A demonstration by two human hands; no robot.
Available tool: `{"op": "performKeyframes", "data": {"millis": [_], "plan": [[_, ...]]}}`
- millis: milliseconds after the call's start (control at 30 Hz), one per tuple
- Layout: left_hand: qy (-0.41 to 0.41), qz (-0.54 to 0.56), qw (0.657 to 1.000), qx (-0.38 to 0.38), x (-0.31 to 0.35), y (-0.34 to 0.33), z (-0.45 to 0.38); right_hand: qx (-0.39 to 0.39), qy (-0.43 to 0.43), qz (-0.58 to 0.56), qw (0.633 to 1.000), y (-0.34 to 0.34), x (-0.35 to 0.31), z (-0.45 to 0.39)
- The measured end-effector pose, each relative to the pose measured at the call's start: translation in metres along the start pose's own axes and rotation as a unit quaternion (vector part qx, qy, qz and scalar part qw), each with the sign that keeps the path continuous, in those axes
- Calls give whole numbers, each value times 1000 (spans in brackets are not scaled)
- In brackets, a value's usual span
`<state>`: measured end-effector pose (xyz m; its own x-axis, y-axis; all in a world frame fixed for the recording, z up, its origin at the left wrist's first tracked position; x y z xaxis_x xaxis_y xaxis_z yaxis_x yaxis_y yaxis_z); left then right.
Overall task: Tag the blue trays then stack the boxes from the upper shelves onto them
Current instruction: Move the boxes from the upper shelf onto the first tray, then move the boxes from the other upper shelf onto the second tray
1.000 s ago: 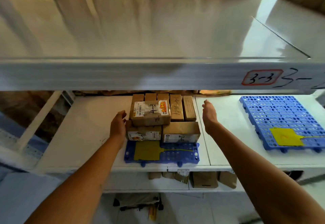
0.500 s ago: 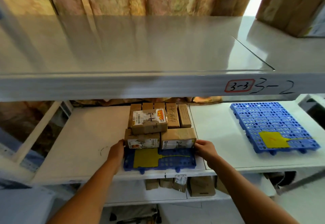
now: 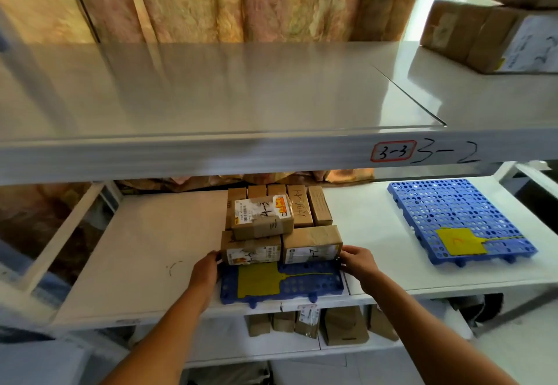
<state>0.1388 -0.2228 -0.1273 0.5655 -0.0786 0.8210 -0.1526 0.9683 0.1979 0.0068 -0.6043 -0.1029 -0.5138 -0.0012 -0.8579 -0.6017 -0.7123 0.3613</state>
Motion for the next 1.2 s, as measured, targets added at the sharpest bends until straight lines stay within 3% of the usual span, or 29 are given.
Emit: {"op": "performKeyframes", "data": {"millis": [167, 400, 700, 767, 900, 1000, 1100, 1200], "plan": [[-65, -141, 988, 16, 4, 6, 12, 58, 54, 103, 992, 24, -14, 17], [-173, -252, 951, 58, 64, 35, 82, 58, 181, 292, 937, 58, -87, 78], [-385, -286, 876, 50, 172, 46, 292, 54, 428, 329, 840, 131, -208, 243], [-426, -302, 852, 41, 180, 36, 353, 49, 457, 302, 835, 157, -222, 289], [-476, -259, 841, 9, 197, 9, 463, 56, 512, 314, 798, 210, -243, 348], [-532, -231, 814, -16, 218, -15, 537, 88, 505, 279, 812, 261, -260, 360], [-579, -225, 783, -25, 242, -45, 593, 119, 463, 215, 852, 318, -268, 347], [-573, -196, 794, -55, 261, -88, 614, 153, 451, 205, 855, 364, -272, 323]]}}
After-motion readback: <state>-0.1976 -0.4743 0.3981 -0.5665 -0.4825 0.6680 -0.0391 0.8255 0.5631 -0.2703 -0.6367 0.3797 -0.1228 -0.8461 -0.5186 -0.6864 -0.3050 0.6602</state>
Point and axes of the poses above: each hand's wrist, its own z-axis away from the middle knuckle, its own y-axis out of the back of the hand, x = y × z, the point moved 10 cm from there along -z, towards the middle knuckle, and after that the axes turned 15 degrees about x, right-handed, at the moved point
